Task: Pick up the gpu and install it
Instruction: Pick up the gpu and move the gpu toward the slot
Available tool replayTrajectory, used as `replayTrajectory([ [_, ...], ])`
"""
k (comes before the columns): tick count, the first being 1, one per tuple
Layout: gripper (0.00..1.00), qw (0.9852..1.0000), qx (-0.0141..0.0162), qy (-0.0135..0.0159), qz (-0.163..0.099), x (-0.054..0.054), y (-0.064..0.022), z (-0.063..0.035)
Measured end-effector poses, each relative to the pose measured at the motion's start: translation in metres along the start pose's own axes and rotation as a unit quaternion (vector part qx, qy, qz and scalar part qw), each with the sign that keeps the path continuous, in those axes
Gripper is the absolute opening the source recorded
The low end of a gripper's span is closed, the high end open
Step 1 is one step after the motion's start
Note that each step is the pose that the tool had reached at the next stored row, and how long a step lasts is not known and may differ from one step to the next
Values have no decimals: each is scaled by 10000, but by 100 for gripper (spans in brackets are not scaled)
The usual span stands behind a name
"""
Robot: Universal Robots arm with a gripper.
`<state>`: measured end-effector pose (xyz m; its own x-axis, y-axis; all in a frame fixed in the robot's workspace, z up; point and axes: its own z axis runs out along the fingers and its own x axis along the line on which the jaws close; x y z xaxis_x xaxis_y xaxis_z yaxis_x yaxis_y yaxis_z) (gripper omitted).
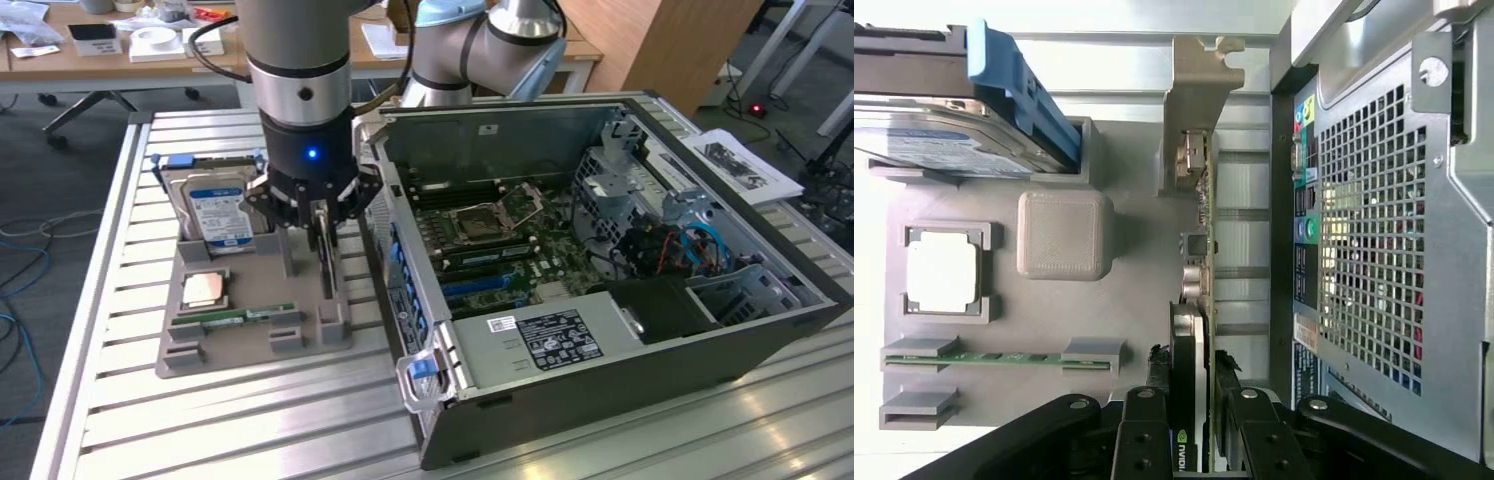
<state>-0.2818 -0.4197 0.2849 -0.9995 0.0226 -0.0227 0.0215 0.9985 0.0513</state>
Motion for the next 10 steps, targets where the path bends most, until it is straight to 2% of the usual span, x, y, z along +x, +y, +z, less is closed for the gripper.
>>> replayTrajectory([
  [10,27,10000,0,0,0,0,0,-1],
])
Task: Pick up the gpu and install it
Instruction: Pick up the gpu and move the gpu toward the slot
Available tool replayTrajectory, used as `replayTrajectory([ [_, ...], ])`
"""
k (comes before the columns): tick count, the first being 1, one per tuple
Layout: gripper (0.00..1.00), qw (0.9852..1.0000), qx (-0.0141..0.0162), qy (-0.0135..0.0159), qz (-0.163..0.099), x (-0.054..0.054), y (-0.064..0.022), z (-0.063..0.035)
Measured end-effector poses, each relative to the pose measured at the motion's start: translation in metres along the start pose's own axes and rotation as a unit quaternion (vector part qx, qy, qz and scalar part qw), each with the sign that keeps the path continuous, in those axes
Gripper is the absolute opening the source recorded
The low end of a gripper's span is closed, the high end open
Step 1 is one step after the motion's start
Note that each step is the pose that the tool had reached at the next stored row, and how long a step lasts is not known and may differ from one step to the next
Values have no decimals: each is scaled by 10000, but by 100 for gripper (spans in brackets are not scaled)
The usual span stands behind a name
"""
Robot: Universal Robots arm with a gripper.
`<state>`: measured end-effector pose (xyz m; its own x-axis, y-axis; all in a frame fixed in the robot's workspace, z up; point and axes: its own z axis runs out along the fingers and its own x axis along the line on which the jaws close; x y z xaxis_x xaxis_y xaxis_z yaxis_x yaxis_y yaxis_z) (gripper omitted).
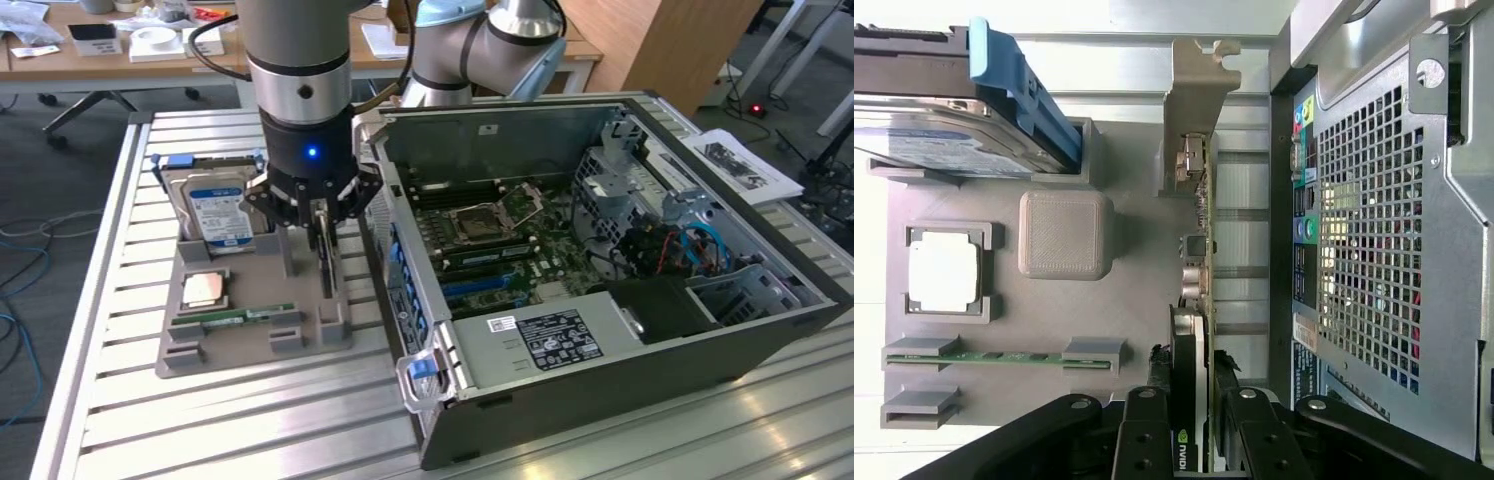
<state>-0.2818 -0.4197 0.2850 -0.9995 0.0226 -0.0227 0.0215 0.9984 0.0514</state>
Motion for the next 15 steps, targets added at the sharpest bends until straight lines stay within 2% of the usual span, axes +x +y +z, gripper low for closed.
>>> replayTrajectory([
  [5,27,10000,-7,0,1,0,0,-1],
  [6,27,10000,-46,2,0,0,-1,-2],
  [8,27,9999,-169,-1,4,0,-1,-7],
  [11,27,9995,-310,-1,7,0,-1,-24],
  [12,27,9994,-338,-2,8,-1,0,-32],
  [15,27,9994,-345,-4,8,-1,1,-41],
])
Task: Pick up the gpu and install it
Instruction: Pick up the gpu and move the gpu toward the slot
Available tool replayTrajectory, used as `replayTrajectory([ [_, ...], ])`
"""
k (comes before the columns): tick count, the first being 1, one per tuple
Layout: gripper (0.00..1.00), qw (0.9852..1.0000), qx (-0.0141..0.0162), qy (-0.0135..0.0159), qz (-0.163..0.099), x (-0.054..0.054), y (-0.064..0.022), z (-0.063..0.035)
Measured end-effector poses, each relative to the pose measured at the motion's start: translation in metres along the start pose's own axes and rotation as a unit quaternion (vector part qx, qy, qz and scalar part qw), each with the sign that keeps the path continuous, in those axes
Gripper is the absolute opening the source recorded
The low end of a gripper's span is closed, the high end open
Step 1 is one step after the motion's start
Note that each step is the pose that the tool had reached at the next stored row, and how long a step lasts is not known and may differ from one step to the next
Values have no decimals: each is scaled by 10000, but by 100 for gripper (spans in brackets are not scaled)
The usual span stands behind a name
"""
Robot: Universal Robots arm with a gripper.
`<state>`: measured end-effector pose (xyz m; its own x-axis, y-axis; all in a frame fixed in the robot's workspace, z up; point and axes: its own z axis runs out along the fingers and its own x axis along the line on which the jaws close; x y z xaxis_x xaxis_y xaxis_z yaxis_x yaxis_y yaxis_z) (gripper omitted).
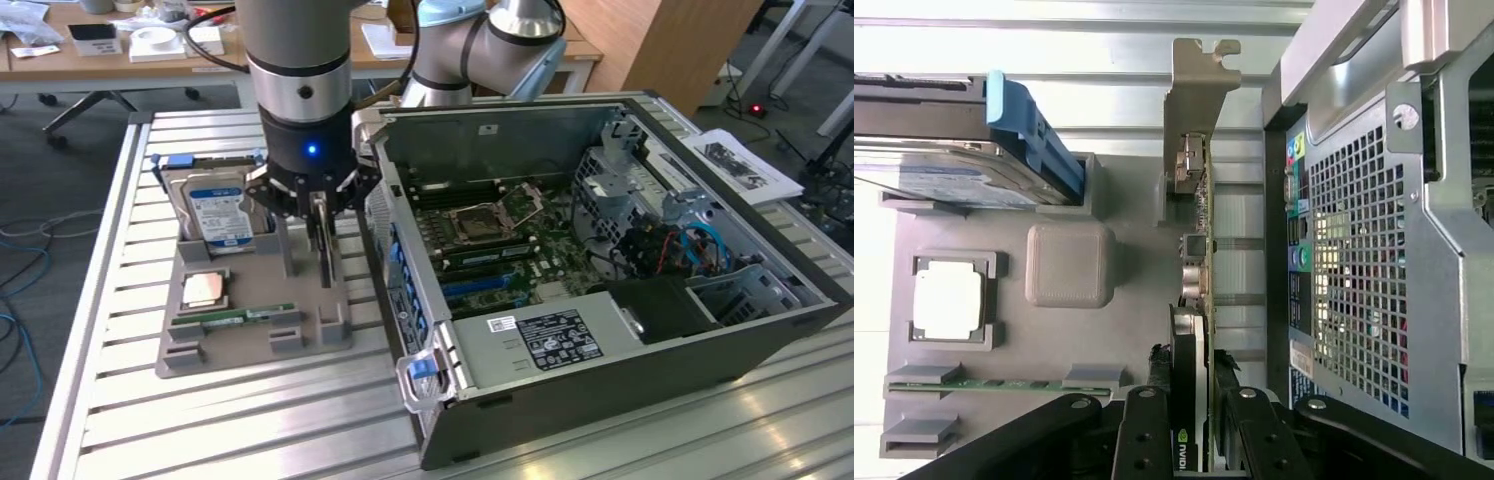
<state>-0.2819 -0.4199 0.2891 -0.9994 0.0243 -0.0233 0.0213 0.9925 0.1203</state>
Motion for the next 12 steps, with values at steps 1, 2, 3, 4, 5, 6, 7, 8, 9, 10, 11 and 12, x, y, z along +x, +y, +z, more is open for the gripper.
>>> replayTrajectory([
  [1,27,10000,1,1,0,0,0,-5],
  [2,27,10000,2,2,0,0,1,-11],
  [3,27,10000,2,2,0,0,2,-20],
  [4,27,10000,1,1,0,-1,4,-33],
  [5,27,10000,1,1,0,-1,5,-47],
  [6,27,10000,1,1,0,-2,7,-64],
  [7,27,10000,1,1,0,-2,10,-83],
  [8,27,10000,1,1,0,-3,12,-105],
  [9,27,10000,1,0,0,-3,15,-130],
  [10,27,10000,0,-1,0,-4,19,-157],
  [11,27,10000,-1,-2,-1,-5,22,-185],
  [12,27,10000,-1,-4,-1,-5,26,-216],
])
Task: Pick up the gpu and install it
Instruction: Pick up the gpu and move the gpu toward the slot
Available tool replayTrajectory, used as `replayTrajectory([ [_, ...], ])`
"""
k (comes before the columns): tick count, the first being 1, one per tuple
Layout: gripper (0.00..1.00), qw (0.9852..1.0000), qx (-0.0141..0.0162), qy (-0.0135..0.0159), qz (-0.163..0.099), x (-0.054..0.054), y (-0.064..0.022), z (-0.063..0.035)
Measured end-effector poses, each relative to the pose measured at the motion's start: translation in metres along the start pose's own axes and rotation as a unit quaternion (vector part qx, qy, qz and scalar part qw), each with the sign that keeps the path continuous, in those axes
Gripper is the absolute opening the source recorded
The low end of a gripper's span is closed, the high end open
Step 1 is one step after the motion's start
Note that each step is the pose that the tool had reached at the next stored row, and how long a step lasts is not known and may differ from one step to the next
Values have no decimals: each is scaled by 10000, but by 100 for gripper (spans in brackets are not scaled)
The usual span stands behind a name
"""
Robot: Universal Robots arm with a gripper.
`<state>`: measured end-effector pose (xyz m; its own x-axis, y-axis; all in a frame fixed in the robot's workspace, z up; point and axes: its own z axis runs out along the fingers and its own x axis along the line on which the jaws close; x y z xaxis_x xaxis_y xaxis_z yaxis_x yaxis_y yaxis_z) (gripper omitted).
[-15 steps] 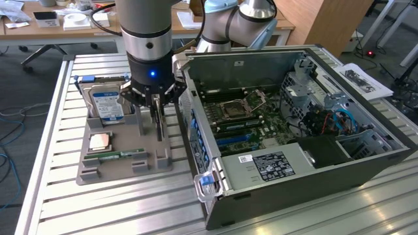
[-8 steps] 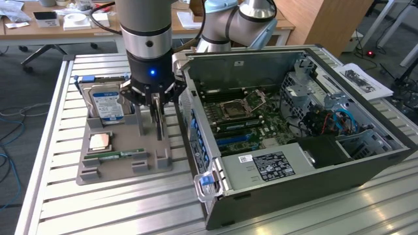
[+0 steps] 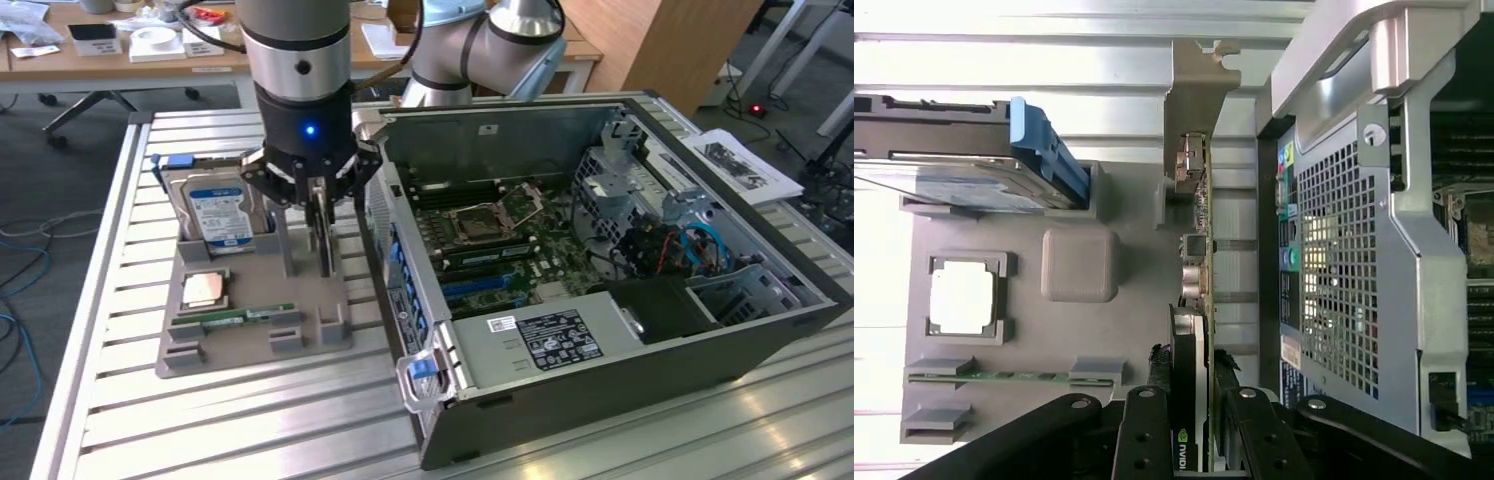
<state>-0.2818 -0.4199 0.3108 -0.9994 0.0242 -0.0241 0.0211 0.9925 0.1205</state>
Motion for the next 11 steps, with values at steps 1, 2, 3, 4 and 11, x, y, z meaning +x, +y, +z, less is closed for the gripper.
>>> replayTrajectory([
  [1,27,10000,0,-1,0,-1,4,-34],
  [2,27,10000,0,-2,0,-2,8,-68],
  [3,27,10000,0,-3,-1,-3,12,-102],
  [4,27,10000,0,-4,-1,-4,16,-138],
  [11,27,10000,-1,-18,-2,-10,49,-402],
])
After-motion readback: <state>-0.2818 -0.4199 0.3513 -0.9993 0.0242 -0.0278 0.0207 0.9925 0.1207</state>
